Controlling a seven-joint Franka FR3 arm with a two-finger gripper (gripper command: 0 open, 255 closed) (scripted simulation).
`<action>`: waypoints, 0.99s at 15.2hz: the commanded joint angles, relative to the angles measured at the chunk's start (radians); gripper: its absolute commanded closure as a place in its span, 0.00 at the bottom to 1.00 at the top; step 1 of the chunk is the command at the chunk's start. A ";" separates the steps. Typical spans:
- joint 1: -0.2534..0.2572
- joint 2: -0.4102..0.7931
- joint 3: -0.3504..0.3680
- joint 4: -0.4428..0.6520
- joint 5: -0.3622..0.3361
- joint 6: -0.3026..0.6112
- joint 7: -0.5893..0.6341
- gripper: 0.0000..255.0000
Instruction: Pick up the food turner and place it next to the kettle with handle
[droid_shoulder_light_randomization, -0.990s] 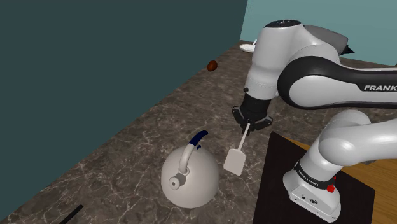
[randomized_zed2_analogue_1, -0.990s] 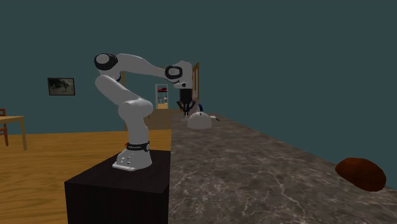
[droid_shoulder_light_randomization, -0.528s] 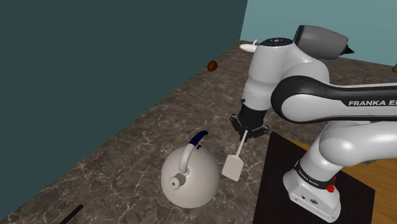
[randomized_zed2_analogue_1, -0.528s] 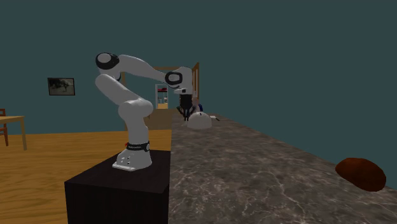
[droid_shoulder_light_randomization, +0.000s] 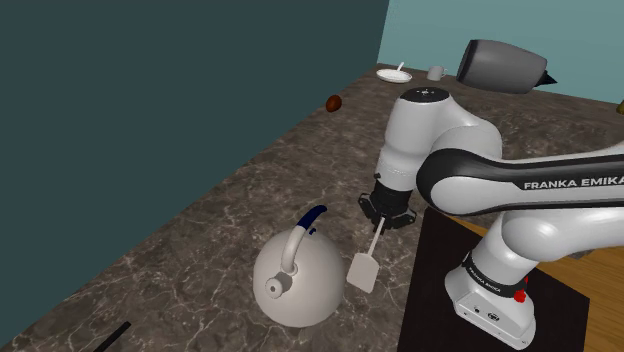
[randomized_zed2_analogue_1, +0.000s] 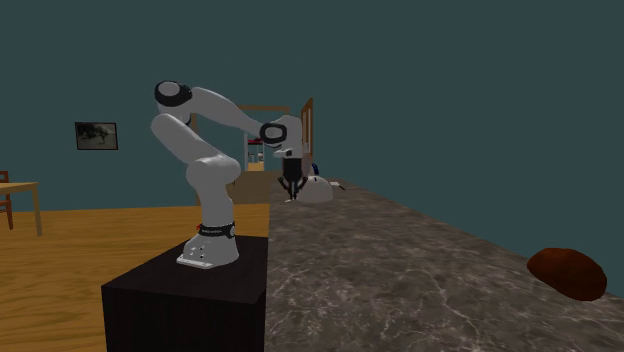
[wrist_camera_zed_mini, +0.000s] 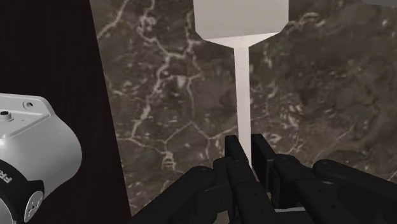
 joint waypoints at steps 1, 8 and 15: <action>0.001 0.018 0.018 -0.016 0.014 0.034 0.000 1.00; 0.000 0.042 0.041 -0.035 0.030 0.077 0.000 1.00; 0.000 0.042 0.041 -0.035 0.030 0.077 0.000 0.00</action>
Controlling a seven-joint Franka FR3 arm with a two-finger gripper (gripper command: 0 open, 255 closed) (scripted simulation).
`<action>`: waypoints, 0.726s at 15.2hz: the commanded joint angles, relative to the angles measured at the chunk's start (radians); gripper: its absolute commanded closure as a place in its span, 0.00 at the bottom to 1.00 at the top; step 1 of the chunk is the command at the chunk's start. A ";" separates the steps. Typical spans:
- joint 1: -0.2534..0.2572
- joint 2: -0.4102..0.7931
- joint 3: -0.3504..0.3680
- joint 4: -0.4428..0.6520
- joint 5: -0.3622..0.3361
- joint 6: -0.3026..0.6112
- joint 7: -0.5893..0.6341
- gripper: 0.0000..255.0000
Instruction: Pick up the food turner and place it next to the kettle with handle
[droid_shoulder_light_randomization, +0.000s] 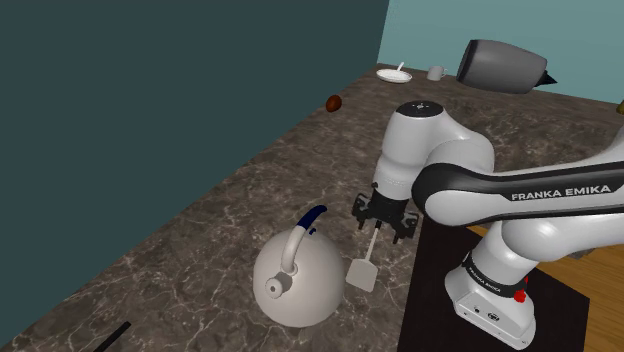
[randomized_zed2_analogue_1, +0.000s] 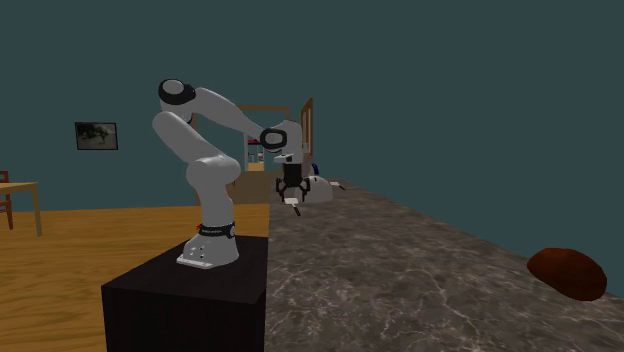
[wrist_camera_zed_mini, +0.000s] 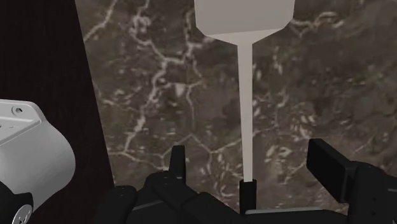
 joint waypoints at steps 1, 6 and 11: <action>0.000 0.000 0.000 0.000 0.000 0.000 0.000 0.00; -0.001 -0.076 -0.076 0.085 -0.060 -0.158 0.008 0.00; -0.001 -0.075 -0.076 0.085 -0.060 -0.158 0.008 0.00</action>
